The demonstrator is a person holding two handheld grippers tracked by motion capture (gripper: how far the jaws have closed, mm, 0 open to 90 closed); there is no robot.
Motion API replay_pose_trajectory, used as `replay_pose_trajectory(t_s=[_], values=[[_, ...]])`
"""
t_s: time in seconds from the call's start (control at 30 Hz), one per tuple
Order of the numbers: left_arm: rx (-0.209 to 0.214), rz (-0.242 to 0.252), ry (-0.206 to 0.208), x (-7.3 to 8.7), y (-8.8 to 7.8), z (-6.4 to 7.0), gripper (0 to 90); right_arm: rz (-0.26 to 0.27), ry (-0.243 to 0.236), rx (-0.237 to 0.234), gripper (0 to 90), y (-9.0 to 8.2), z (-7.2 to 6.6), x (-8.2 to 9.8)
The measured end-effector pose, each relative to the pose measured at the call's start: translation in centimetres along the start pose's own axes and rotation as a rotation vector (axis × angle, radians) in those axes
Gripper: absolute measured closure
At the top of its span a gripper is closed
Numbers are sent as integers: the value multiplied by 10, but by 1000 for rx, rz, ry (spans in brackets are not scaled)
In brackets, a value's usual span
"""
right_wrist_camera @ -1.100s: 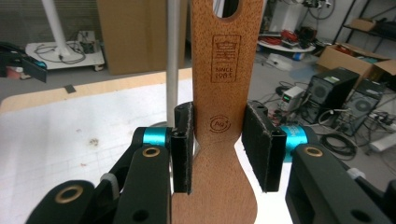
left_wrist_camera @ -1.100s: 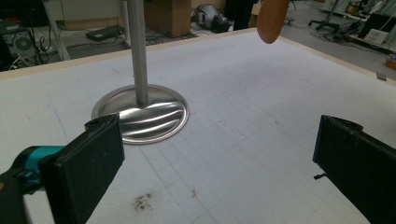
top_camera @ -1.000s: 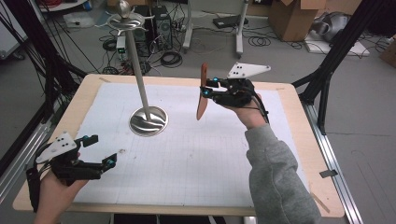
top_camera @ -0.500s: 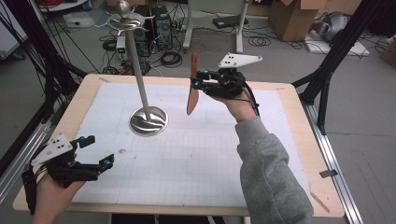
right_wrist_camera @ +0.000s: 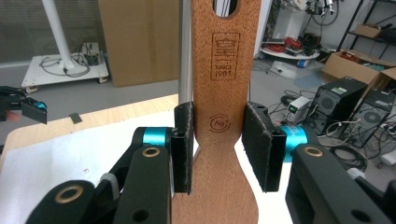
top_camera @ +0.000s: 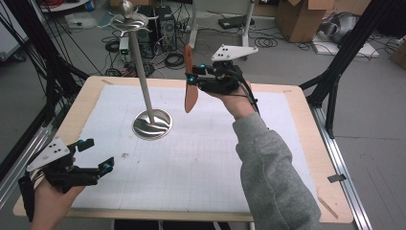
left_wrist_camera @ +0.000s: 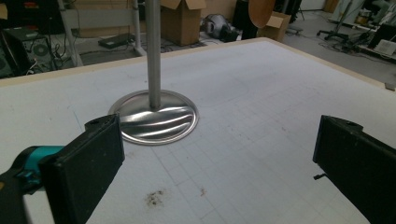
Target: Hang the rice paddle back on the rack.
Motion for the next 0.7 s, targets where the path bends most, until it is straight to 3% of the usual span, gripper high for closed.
replay_pose_trajectory(t_s=[0.33,0.7], values=[[2,-2,1,0,-1,0,24,2,-32,-7,645,10,-9,-15],[-6,-8,-2,4,-3,-1,24,31,-17,-22,645,21,-16,-25]])
Point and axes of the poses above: each handheld gripper's, and its own axes: y roughly forward along the jaws, x roughly out of its underside, z roughly to its right, the point moved 6 cm from there along y, roughly forward along the jaws, and after that the axes turned 3 degrees about x, right-handed, at the moved point
